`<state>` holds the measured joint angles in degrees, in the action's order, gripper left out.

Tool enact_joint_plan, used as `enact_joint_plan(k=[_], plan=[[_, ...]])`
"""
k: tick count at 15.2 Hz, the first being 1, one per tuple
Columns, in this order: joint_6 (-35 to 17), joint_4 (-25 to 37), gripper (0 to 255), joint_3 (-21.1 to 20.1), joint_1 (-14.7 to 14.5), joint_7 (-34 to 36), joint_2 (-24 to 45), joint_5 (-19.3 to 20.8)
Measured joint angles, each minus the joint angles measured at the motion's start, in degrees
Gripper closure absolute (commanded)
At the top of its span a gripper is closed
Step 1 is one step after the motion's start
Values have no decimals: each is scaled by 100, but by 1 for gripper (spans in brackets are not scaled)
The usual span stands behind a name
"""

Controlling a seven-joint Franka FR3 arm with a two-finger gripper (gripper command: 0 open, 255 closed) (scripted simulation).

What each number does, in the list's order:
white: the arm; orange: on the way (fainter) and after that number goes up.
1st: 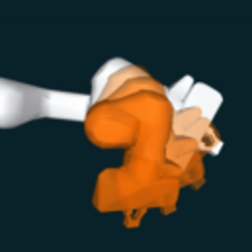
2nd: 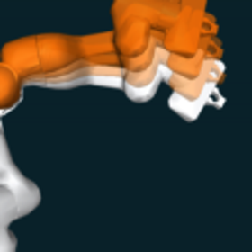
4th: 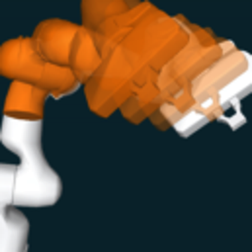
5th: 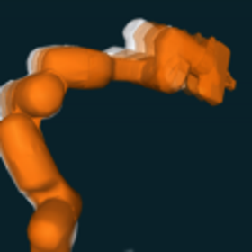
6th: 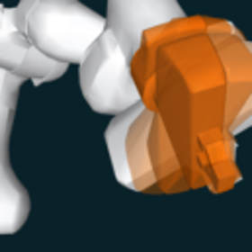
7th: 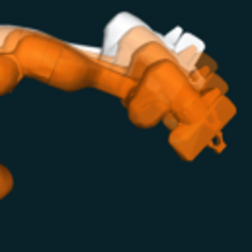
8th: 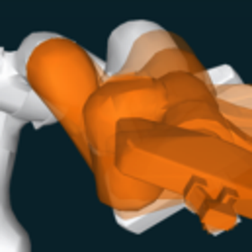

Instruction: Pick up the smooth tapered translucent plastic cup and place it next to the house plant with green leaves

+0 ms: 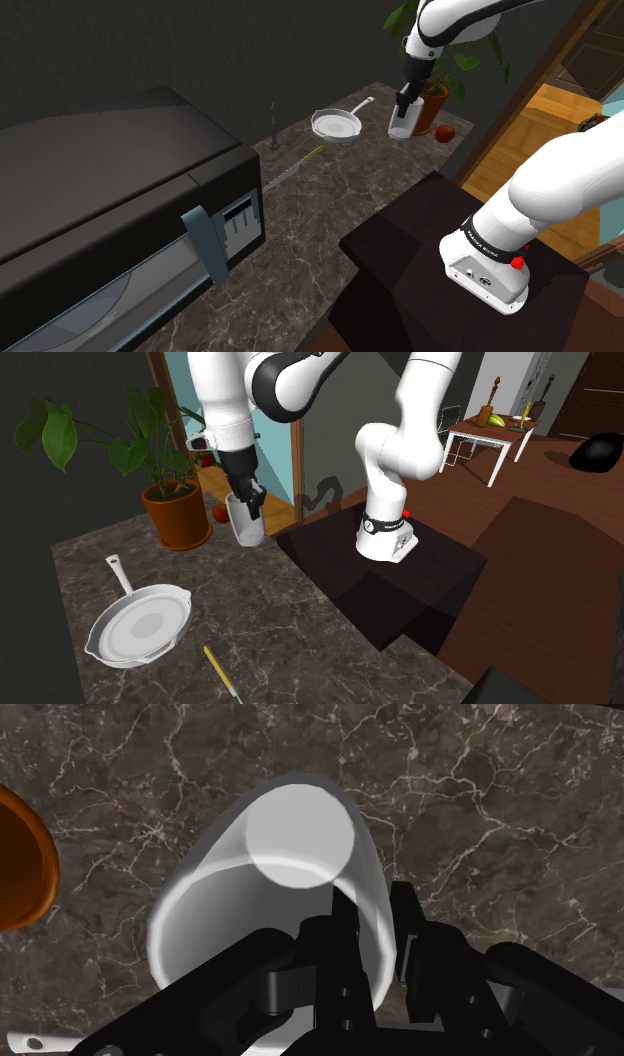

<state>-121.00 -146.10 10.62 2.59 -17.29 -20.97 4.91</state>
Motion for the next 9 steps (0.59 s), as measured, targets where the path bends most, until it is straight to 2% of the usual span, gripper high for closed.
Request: enact_joint_plan(k=[9], plan=[[-814, -365, 255, 58, -12, -31, 450, -22]])
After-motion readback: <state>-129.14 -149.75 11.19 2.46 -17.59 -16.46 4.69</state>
